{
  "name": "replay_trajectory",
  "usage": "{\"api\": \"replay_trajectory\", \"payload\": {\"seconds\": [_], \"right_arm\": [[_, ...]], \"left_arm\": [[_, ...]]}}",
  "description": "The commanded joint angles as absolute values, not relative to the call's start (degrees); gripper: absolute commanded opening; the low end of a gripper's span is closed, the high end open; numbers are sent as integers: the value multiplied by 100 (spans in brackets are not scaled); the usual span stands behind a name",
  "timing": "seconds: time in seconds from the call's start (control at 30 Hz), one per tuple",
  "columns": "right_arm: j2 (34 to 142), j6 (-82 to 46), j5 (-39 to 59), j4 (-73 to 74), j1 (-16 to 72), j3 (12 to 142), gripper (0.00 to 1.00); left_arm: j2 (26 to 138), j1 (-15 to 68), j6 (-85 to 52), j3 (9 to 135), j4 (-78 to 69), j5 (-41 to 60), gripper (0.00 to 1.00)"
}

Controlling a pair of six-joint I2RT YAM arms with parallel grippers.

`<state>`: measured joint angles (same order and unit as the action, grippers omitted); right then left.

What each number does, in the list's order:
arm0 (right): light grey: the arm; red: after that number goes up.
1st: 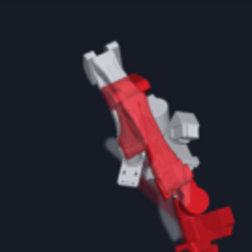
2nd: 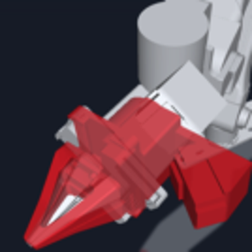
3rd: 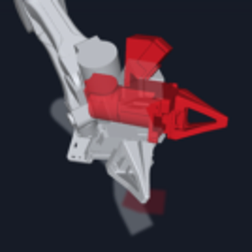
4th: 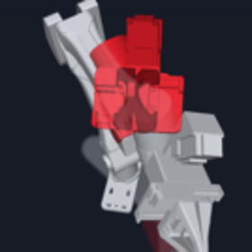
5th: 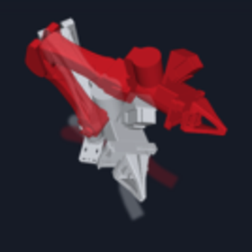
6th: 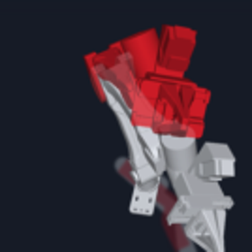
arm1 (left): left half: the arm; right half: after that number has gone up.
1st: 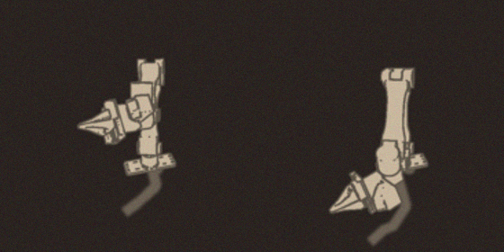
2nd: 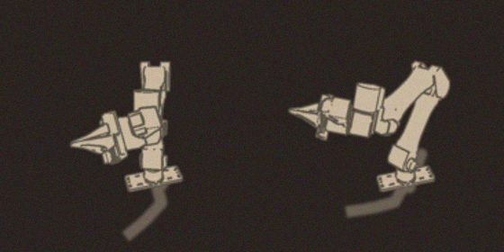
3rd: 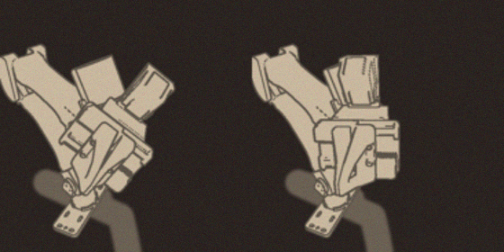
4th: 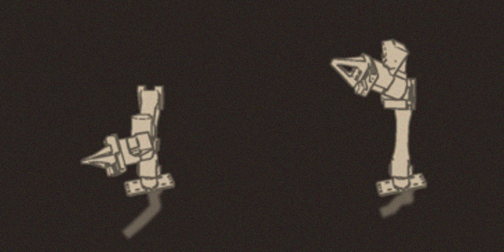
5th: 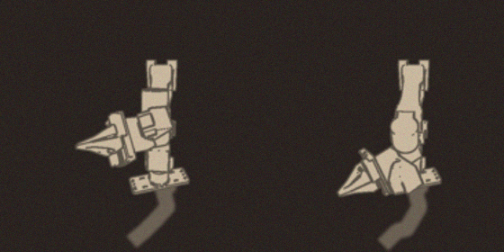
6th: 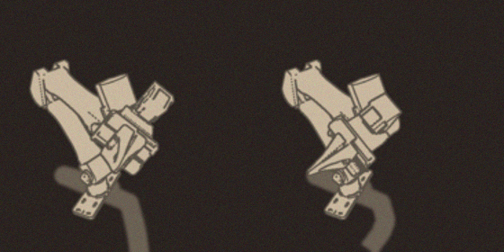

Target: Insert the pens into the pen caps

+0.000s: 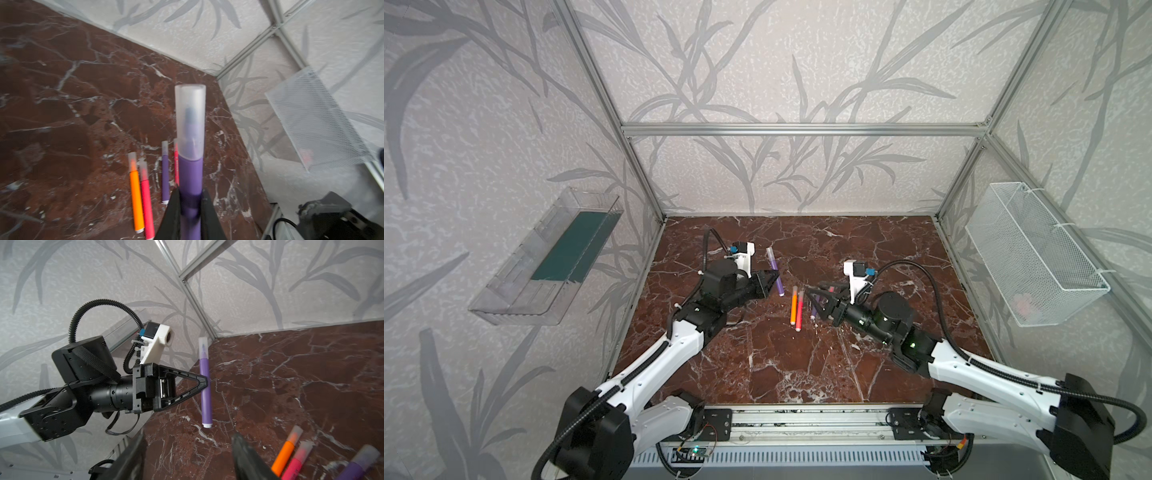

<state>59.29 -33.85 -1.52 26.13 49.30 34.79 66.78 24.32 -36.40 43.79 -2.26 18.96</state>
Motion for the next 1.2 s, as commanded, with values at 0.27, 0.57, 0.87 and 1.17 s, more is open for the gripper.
{"api": "replay_trajectory", "payload": {"seconds": [0.27,0.57,0.87,1.17], "right_arm": [[5769,-2307,-3660,-1239,4122,4568,100],[5535,-719,-3652,-72,2646,3603,99],[5880,-316,-3255,665,1485,3174,99],[7612,-97,-3224,2504,1247,2796,99]], "left_arm": [[9619,2753,-3351,5553,1920,195,0],[10082,2932,-3350,6018,2123,401,0],[10278,2931,-3086,6304,2301,518,99],[8070,2840,-3294,6631,3346,-1382,99]]}}
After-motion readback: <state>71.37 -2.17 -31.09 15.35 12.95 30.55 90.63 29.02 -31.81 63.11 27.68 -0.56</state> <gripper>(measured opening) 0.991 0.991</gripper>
